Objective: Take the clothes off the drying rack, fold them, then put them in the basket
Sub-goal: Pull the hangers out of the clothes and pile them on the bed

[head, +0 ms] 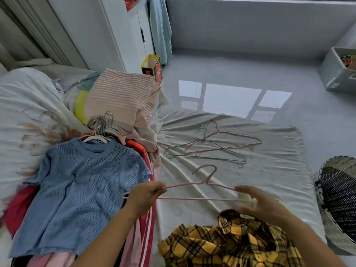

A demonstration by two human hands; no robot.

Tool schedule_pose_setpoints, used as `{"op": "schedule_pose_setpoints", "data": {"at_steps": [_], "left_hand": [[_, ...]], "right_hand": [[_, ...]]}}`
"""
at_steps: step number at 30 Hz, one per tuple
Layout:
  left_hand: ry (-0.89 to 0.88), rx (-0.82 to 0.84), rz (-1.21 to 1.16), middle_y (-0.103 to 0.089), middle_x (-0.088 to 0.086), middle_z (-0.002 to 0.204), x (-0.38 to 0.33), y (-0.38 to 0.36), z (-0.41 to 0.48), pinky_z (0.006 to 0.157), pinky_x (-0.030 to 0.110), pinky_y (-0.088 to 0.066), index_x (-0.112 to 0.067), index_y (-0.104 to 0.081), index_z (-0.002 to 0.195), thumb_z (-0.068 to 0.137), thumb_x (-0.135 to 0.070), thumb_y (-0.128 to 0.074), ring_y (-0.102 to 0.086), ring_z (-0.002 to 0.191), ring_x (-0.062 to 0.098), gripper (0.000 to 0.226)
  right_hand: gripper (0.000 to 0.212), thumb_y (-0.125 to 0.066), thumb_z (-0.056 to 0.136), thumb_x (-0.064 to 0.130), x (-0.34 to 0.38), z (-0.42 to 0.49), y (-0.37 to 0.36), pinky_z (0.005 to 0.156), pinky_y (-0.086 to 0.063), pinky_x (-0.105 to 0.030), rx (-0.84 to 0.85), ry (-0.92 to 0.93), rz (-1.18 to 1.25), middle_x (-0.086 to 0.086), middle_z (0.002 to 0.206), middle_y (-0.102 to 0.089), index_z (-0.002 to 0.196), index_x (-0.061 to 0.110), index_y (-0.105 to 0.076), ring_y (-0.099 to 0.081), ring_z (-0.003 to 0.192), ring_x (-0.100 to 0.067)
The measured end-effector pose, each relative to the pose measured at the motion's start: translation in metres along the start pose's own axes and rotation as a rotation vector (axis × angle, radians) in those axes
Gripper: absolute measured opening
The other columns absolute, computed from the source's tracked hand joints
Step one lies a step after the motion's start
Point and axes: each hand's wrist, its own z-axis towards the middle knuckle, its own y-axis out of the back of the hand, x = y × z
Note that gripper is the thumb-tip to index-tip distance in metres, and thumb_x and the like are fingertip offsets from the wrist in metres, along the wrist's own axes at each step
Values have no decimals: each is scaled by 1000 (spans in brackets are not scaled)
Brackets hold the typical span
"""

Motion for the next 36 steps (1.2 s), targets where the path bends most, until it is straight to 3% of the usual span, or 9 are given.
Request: {"op": "schedule_pose_setpoints", "data": {"at_steps": [2,8,13,20,24,27,29,33,36], "left_hand": [[29,48,-21,-54,-14,65,20,7,13,61,21,-39,-33,-57,97,68,-82,-29,-55,68,8,63],[161,152,-67,-59,-17,71,58,7,63,68,26,-40,-26,-70,95,78,-52,-47,-59,75,6,39],[172,25,235,-42,1,141,95,3,101,105,38,-27,-24,-39,141,81,-42,-66,-37,131,21,68],[593,72,-78,-48,21,131,188,4,70,102,31,-31,0,-47,131,87,-12,-62,-44,123,31,47],[690,115,10,-40,19,137,239,19,66,103,35,-33,-2,-40,136,93,-14,-54,-43,123,31,47],[693,98,66,-38,20,139,261,31,83,103,37,-33,-2,-38,137,93,-18,-55,-43,124,33,50],[662,62,93,-36,20,140,270,36,98,105,37,-30,1,-37,138,92,-17,-57,-39,127,33,54],[614,-21,155,-23,18,151,296,43,136,113,40,-23,1,-26,144,88,-18,-62,-24,139,32,68],[495,89,393,-4,8,158,313,40,165,116,42,-17,-8,-13,149,90,-18,-58,-9,144,28,75]], "right_hand": [[70,-53,42,92,-26,11,-3,76,-43,-16,-43,-119,3,15,95,-60,90,41,-56,-57,90,-9],[16,-56,91,8,-17,38,-31,47,-40,-10,-97,-233,406,-6,66,-66,82,4,-69,-61,56,-13],[16,-56,91,9,-20,79,-39,37,-33,-11,-386,-246,644,-11,70,-71,84,7,-70,-42,39,-4],[22,-51,95,19,-37,150,-5,31,-28,-9,-530,-339,530,1,56,-67,82,18,-68,-35,30,-6],[28,-54,76,70,-159,226,20,67,-43,-2,-709,-291,247,-2,104,-67,97,54,-62,-62,82,-11],[48,-60,84,53,-189,294,36,108,-30,-47,-740,-67,84,1,141,-37,127,55,-38,-41,121,0],[48,-63,79,57,-187,305,36,104,-16,-68,-751,-64,47,-22,141,-34,123,55,-45,-34,113,22],[39,-61,87,7,-36,252,-30,100,-34,-50,-716,-233,87,-34,127,-50,123,-4,-54,-47,118,-42],[35,-54,92,3,33,221,-94,102,-33,-45,-542,-200,87,-24,132,-51,126,-2,-54,-45,122,-39]]}}
